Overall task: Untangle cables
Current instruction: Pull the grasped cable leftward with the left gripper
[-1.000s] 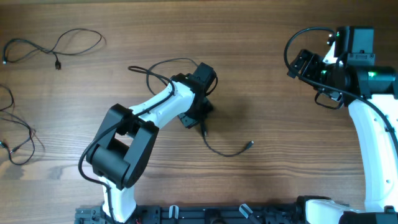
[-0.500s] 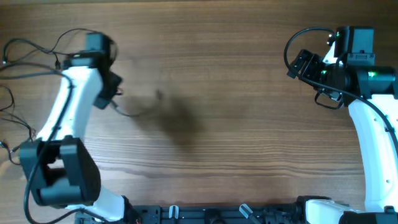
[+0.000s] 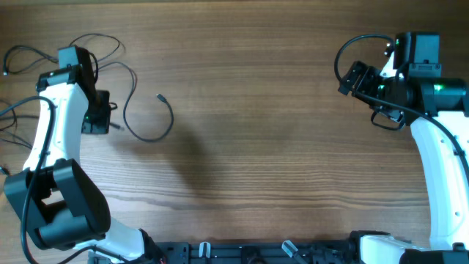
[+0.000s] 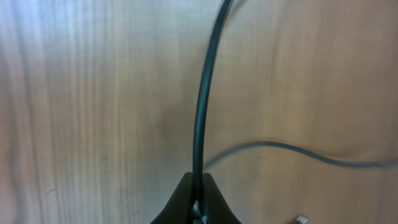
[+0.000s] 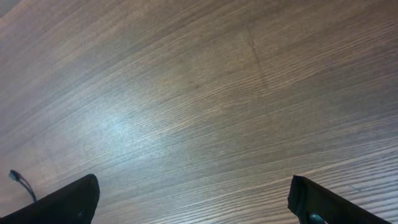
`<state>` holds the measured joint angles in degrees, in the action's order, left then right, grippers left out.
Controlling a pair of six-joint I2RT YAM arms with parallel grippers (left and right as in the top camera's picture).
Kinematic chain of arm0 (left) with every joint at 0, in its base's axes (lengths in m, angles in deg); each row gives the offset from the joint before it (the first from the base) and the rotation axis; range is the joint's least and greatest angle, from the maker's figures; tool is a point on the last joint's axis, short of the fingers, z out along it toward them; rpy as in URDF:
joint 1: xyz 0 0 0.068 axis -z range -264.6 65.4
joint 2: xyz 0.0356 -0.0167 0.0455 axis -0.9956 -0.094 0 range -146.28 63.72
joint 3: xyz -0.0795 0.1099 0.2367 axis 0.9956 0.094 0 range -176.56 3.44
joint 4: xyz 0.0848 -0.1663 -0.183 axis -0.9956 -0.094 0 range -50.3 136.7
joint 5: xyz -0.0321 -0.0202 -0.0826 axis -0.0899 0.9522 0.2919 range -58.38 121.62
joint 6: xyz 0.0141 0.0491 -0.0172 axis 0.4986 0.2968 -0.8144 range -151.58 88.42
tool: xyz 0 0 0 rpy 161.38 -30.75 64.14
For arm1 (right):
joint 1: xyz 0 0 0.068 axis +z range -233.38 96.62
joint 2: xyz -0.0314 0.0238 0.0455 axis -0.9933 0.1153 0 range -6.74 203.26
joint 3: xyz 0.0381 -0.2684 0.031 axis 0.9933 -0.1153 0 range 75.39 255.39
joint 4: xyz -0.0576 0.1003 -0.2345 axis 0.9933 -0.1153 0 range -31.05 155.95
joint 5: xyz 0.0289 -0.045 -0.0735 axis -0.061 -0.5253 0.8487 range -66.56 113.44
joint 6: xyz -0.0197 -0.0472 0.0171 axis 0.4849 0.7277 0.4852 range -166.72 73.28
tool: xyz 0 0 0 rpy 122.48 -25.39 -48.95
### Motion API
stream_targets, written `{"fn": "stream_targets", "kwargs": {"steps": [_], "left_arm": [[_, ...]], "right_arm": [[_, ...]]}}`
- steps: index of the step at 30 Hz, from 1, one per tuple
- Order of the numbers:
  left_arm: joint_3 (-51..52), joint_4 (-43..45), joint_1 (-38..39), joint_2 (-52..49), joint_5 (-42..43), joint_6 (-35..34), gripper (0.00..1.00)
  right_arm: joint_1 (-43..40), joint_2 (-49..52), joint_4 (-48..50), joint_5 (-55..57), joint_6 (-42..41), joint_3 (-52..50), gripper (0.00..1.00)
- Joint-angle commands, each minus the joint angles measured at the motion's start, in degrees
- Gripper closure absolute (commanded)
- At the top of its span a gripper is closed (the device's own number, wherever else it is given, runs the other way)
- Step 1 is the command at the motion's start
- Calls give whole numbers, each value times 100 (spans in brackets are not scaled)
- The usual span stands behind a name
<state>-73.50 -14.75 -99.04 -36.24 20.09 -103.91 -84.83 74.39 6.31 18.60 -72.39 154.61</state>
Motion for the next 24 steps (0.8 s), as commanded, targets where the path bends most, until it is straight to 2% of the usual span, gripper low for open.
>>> {"fn": "stream_targets", "kwargs": {"steps": [1, 3, 5, 7, 8, 9, 12, 15, 17, 20, 24], "left_arm": [[98, -763, -258, -55, -719, -1626, 96], [98, -846, -496, -55, -730, -1707, 96], [98, -498, -780, -55, -227, -1628, 96], [98, 83, -778, -57, 492, -1038, 49], [98, 321, -734, -57, 785, -730, 12], [98, 549, -664, -57, 1108, -446, 0], [98, 1073, -317, -57, 1672, 297, 0], [98, 1381, 238, -57, 1683, 1239, 0], [98, 1403, 605, -57, 1574, 1989, 0], [98, 1235, 1126, -57, 957, 2271, 0], [98, 1486, 1845, -236, 732, 3659, 0]], "right_arm": [[-13, 42, -48, 81, 2, -11, 0], [-13, 44, -46, 81, 0, -11, 0], [-11, 44, -20, 79, -7, -11, 0], [-11, 44, 26, 76, -144, -11, 0], [-11, 44, 33, 74, -205, -11, 0], [-11, 44, 44, 55, -313, -15, 0], [-11, 44, 37, -33, -332, -17, 1], [-11, 44, -28, -31, -293, -17, 0], [-7, 44, -68, -31, -295, -22, 0], [-2, 44, -109, -31, -293, -66, 0], [-2, 44, -20, -33, -304, -315, 0]]}}
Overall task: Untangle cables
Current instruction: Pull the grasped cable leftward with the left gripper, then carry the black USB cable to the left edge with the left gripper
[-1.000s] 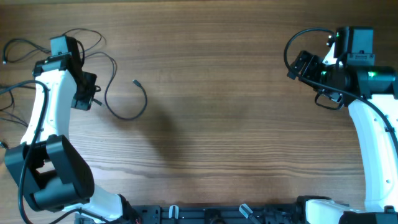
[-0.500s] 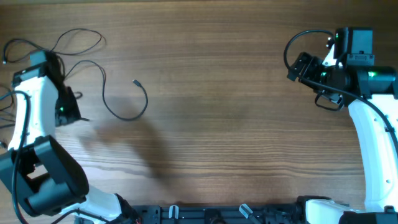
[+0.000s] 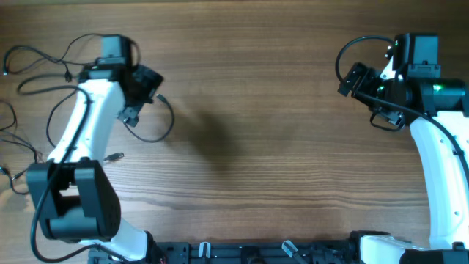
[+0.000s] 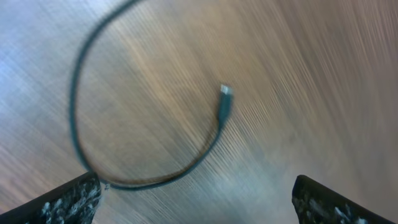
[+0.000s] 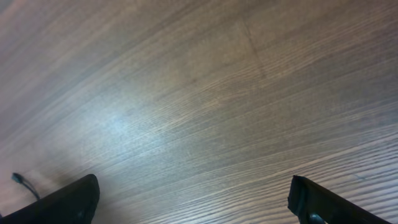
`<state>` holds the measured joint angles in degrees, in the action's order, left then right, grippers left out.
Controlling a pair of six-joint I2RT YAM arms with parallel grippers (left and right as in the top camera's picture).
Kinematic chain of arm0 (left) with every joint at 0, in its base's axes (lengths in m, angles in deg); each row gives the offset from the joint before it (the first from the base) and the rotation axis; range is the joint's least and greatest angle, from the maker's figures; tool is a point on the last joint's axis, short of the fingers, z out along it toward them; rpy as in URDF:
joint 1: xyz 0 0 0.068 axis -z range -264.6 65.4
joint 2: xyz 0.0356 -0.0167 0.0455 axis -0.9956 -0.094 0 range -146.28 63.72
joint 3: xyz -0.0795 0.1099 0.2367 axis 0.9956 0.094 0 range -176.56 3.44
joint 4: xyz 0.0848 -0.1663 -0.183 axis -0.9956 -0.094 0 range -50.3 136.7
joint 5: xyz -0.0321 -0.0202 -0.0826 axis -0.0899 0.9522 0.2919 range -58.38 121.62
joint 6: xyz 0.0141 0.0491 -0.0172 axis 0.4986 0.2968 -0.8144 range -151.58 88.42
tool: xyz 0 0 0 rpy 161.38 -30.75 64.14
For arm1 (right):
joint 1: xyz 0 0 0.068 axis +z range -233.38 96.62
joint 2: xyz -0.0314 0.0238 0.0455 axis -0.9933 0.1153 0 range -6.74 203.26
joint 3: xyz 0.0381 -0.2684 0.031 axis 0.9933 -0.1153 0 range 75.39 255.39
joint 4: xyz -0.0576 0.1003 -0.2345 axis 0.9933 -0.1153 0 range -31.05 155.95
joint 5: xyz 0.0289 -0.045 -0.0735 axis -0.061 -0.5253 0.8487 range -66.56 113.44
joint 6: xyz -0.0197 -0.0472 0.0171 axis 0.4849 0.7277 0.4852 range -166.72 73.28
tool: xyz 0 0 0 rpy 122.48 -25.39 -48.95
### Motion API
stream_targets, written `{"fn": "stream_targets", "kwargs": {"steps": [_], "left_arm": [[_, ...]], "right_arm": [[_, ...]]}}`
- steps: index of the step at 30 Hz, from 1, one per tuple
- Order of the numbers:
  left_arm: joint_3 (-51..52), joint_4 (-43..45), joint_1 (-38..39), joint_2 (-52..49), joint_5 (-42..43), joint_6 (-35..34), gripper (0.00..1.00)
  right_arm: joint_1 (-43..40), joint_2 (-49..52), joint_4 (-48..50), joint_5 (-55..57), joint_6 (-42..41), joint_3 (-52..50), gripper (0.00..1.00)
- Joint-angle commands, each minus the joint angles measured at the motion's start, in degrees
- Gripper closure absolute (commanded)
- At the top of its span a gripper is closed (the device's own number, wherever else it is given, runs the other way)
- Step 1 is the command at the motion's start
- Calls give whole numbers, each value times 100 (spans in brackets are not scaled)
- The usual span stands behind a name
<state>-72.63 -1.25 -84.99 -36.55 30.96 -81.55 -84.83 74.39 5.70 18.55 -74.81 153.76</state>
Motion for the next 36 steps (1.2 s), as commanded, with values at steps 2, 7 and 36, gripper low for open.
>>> {"fn": "stream_targets", "kwargs": {"steps": [2, 7, 36], "left_arm": [[11, 289, 778, -468, -485, 1867, 0], [11, 428, 960, -1069, -929, 1419, 19], [-807, 367, 955, -1298, -1523, 1182, 96]], "right_arm": [[-2, 79, 87, -28, -59, -354, 0], [-2, 107, 223, -22, -35, -640, 0], [-2, 118, 192, -24, -42, -778, 0]]}}
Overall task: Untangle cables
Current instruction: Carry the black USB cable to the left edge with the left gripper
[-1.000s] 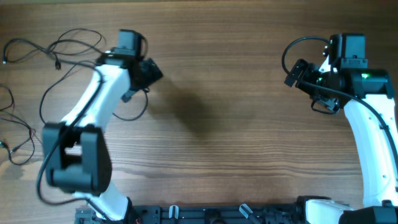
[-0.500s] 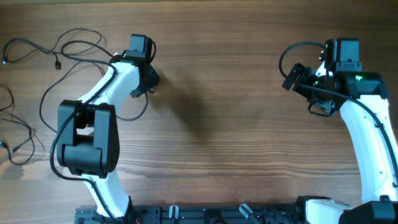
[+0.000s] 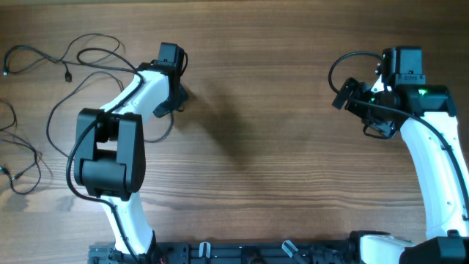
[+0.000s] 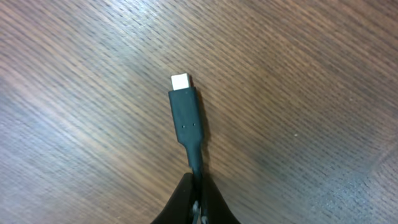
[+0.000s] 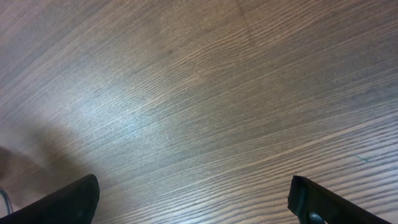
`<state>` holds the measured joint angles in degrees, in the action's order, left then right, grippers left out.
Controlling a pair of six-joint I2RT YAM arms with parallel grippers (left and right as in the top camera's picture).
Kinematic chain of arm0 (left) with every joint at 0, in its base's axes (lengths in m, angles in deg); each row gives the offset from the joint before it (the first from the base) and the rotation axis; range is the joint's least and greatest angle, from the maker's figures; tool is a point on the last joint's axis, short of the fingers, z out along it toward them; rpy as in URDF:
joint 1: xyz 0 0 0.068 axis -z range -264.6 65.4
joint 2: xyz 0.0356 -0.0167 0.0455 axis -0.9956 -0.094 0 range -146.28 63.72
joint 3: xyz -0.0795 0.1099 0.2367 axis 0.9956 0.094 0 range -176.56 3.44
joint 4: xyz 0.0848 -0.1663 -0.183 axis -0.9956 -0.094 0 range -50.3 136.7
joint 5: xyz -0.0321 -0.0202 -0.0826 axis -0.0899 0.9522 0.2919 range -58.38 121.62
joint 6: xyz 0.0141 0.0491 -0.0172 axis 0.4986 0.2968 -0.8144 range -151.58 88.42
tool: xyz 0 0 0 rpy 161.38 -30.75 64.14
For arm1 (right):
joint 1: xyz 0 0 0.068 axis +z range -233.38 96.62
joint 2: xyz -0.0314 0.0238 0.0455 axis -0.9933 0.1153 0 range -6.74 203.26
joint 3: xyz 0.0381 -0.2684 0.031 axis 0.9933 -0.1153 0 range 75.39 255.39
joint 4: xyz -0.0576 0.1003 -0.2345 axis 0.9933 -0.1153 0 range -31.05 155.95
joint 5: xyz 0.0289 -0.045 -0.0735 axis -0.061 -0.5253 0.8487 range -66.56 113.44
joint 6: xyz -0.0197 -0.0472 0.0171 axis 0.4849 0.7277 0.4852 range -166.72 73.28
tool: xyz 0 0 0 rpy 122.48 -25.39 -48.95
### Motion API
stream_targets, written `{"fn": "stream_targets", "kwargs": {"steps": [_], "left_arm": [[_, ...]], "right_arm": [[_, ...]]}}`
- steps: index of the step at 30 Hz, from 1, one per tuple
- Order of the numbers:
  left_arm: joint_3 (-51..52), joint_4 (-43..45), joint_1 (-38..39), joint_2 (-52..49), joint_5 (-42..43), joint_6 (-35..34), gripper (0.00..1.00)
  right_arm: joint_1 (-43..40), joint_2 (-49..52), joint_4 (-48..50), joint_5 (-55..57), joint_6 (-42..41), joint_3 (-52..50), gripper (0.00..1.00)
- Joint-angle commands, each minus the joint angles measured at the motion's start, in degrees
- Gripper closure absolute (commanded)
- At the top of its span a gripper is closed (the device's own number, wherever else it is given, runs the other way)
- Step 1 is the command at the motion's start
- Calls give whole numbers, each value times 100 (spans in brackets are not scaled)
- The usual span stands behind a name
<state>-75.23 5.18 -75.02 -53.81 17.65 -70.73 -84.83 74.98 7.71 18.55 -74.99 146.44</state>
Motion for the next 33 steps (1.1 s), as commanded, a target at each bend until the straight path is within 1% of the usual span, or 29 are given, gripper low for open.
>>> {"fn": "stream_targets", "kwargs": {"steps": [1, 3, 7, 8, 10, 13, 15, 18, 20, 21, 24, 27, 30, 32, 33], "left_arm": [[-723, -411, -42, 647, -188, 101, 96], [-1193, -758, -50, 1401, -197, 105, 96], [-1316, -1119, -245, 2653, -260, 120, 96], [-1316, -1237, -326, 2892, -348, 118, 96], [-1316, -1547, -531, 3314, -807, 116, 96], [-1316, -1958, -920, 3574, -1394, 116, 96], [-1316, -2260, -1320, 3574, -1506, 111, 96], [-1305, -2747, -1895, 3425, -1506, -243, 96], [-1294, -3233, -2371, 3279, -1504, -809, 96], [-1252, -3311, -2553, 3226, -1504, -922, 96], [-984, -3191, -3034, 3071, -1447, -1008, 96], [-518, -2629, -3392, 2830, -1047, -1019, 96], [-105, -1961, -3451, 2459, -988, -1012, 96], [7, -1576, -3401, 2092, -988, -837, 96], [9, -1316, -3351, 1773, -1008, -636, 96]], "right_arm": [[-2, 59, -11, -24, -22, -46, 0], [-2, 59, -13, -24, -22, -46, 0], [-2, 59, -11, -24, -20, -46, 0], [-2, 59, -7, -24, -24, -46, 0], [-2, 59, 4, -24, -22, -46, 0], [-2, 59, 13, -24, -22, -46, 0], [-2, 59, 15, -24, -22, -46, 0], [-2, 59, 9, -24, -20, -46, 0], [-2, 59, 4, -24, -20, -46, 0], [-2, 59, 7, -24, -17, -46, 0], [-2, 59, 11, -24, -22, -46, 0], [-2, 59, 46, -24, -22, -46, 0], [-2, 59, 52, -24, -22, -46, 0], [-2, 59, 52, -24, -24, -46, 0], [-2, 59, 55, -24, -24, -46, 0]]}}
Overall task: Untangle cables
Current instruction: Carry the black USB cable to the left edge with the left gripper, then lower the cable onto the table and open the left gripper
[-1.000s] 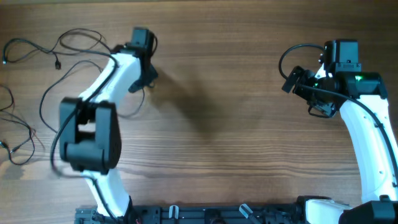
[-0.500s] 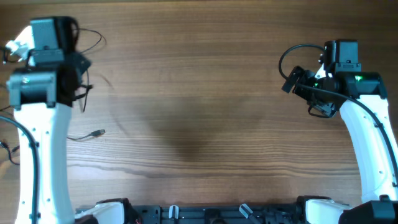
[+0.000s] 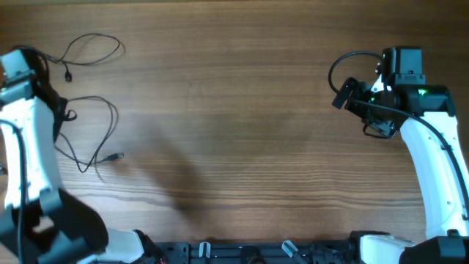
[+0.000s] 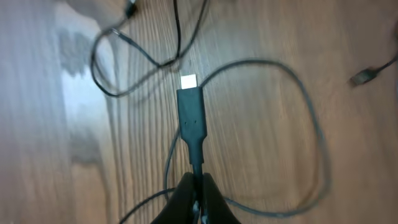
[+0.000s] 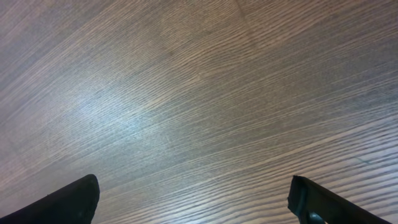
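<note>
My left gripper is shut on a black cable just behind its USB-C plug, holding it a little above the table at the far left. Under the plug lies a grey cable loop, and thin black cables cross further on. Overhead, one thin cable curls at the back left, and a second loop ends in a small plug. My right gripper stands open over bare wood at the right, nothing between its fingers.
The wooden table runs between the two arms. The right arm's own black cabling loops beside its wrist. The table's left edge is close to my left arm.
My left gripper, still shut behind the plug, has gone from the back middle-left to the far left of the table. The cable's loop now lies there too. The right arm has not moved.
At first my left gripper was shut on a cable's mid-length at the left. Then it was open above the looped cable's plug end. Then it was shut just behind that plug, and now it holds the plug at the far left.
</note>
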`<state>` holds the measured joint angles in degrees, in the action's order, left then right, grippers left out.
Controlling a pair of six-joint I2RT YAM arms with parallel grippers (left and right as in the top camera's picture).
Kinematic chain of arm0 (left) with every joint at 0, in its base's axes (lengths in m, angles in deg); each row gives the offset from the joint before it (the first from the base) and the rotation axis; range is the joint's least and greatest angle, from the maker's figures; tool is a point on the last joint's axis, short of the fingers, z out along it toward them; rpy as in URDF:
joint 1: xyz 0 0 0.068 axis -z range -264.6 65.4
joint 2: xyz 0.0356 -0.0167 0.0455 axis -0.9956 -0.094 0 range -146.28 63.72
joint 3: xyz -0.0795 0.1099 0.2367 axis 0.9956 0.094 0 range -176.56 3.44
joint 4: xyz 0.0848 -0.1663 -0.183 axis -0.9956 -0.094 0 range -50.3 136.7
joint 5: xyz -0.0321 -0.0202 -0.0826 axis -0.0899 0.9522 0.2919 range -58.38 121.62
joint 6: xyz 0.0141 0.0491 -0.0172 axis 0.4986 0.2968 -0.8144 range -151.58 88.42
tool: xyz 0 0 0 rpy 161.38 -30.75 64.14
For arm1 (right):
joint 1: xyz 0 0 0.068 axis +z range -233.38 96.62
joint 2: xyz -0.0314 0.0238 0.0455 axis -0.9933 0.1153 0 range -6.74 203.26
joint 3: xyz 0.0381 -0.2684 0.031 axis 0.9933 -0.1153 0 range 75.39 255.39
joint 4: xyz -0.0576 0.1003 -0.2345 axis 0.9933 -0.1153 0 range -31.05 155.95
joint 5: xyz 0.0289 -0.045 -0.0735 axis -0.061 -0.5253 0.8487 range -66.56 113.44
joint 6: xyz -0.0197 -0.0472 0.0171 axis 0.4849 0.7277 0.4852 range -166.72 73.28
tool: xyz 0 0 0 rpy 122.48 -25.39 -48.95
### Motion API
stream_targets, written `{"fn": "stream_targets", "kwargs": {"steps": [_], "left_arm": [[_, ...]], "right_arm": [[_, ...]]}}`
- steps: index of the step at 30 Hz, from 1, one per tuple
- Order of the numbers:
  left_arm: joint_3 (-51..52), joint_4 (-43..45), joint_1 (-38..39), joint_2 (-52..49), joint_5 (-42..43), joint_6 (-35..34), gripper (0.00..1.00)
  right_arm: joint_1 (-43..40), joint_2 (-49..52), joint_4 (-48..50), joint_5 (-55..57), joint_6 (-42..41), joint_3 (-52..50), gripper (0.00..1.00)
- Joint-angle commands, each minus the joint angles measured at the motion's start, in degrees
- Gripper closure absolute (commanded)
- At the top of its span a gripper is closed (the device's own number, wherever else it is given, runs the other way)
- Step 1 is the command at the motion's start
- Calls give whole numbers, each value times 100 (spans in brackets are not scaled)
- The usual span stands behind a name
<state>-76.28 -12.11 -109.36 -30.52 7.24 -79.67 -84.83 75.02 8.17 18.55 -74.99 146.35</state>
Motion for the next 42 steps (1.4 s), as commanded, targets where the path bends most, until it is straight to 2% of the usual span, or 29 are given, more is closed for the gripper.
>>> {"fn": "stream_targets", "kwargs": {"steps": [1, 4, 6, 7, 8, 9, 10, 15, 20, 25, 28, 33, 37, 42], "left_arm": [[114, 570, 98, -726, 33, 369, 96], [114, 1019, 153, -1279, 44, 721, 96], [114, 1191, 203, -1635, 111, 916, 91], [114, 1196, 238, -1788, 144, 1060, 71], [114, 1226, 271, -1869, 144, 1211, 44], [114, 1274, 304, -1893, 144, 1351, 4], [103, 1281, 343, -1891, 140, 1491, 0], [-284, 859, 553, -1698, 190, 1613, 0], [-870, 358, 758, -1040, 212, 1410, 0], [-977, 57, 776, 234, 1298, 1488, 0], [-975, -452, 778, 1080, 1956, 1580, 0], [-564, -348, 1064, 2634, 2911, 2658, 0], [-190, -564, 1257, 3497, 2968, 2712, 0], [-149, -1488, 1250, 3991, 2949, 2710, 0]], "right_arm": [[-2, 55, 9, -24, -24, -37, 0], [-2, 55, 7, -24, -22, -37, 0], [-2, 55, 15, -24, -24, -37, 0], [-2, 55, 22, -24, -31, -37, 0], [-2, 55, 35, -24, -31, -37, 0], [-2, 55, 50, -24, -39, -37, 0], [-2, 55, 76, -26, -44, -37, 0], [-2, 55, 138, -269, -44, -37, 0], [-2, 55, 111, -264, -39, -37, 0], [-2, 55, 120, -260, -37, -37, 0], [-2, 55, 127, -258, -37, -37, 0], [-2, 55, 240, -260, -35, -37, 0], [-2, 55, 437, -260, -42, -37, 0], [-2, 55, 619, -260, -39, -37, 0]]}}
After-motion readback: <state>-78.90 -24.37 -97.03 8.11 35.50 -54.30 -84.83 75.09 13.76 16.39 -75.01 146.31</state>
